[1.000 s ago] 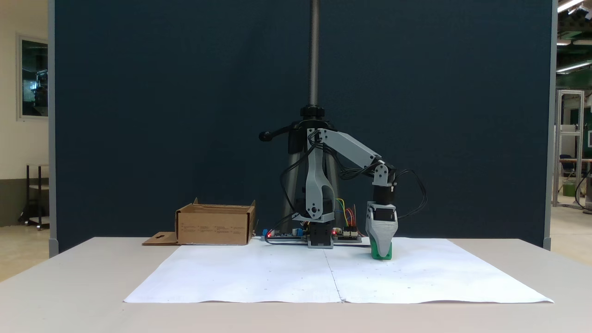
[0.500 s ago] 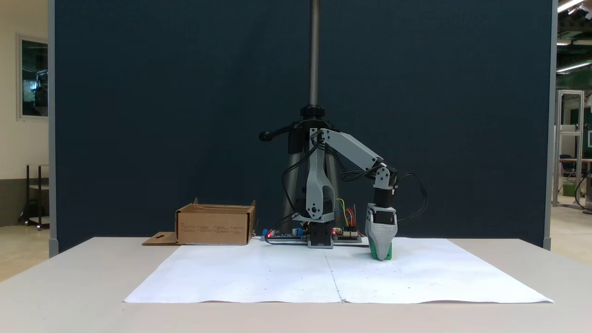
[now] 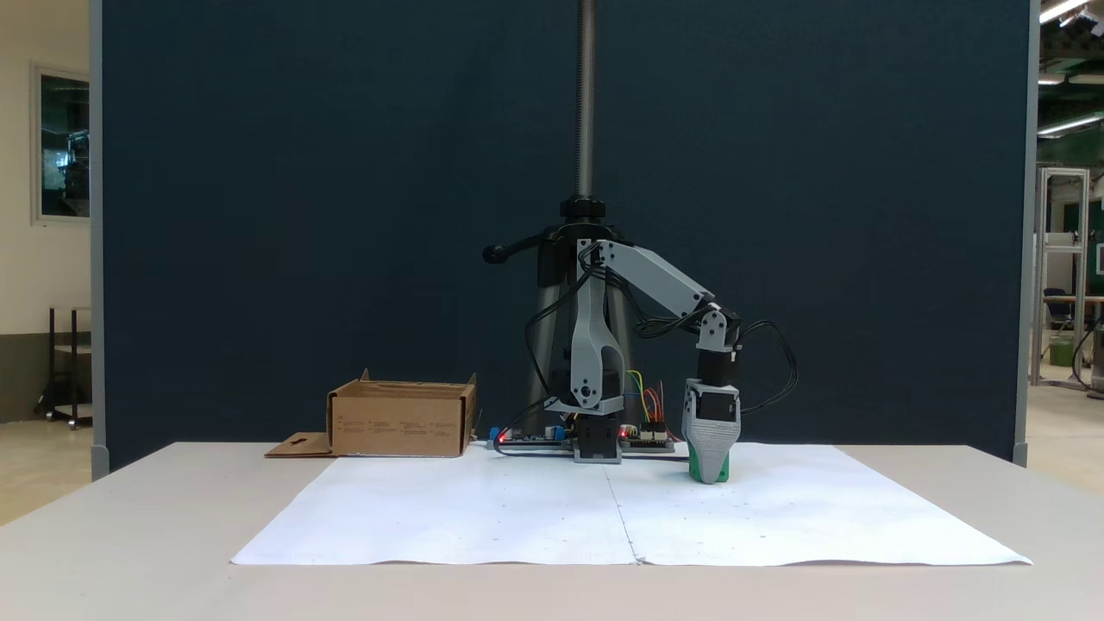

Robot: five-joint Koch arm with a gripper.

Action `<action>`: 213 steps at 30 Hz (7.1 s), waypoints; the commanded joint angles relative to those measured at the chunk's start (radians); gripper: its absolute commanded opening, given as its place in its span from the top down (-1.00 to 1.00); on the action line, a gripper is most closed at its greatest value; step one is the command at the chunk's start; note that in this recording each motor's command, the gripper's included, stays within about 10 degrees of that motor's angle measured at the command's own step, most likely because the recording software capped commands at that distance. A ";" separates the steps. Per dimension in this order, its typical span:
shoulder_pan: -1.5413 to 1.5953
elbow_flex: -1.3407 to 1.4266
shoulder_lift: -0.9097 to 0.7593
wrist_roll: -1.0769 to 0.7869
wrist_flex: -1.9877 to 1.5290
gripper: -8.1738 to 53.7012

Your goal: Grasp a green dice and put it in the bin.

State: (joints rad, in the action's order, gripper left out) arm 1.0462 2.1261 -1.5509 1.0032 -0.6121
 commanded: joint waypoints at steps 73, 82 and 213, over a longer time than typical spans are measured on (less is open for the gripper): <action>-2.910 -0.466 -0.008 -1.388 0.321 0.35; -2.901 -0.462 0.020 -1.384 0.322 -0.74; -1.037 1.006 -0.819 -1.224 2.195 -0.63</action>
State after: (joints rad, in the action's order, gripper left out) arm 0.0000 3.0649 -2.2534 -0.1365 1.4880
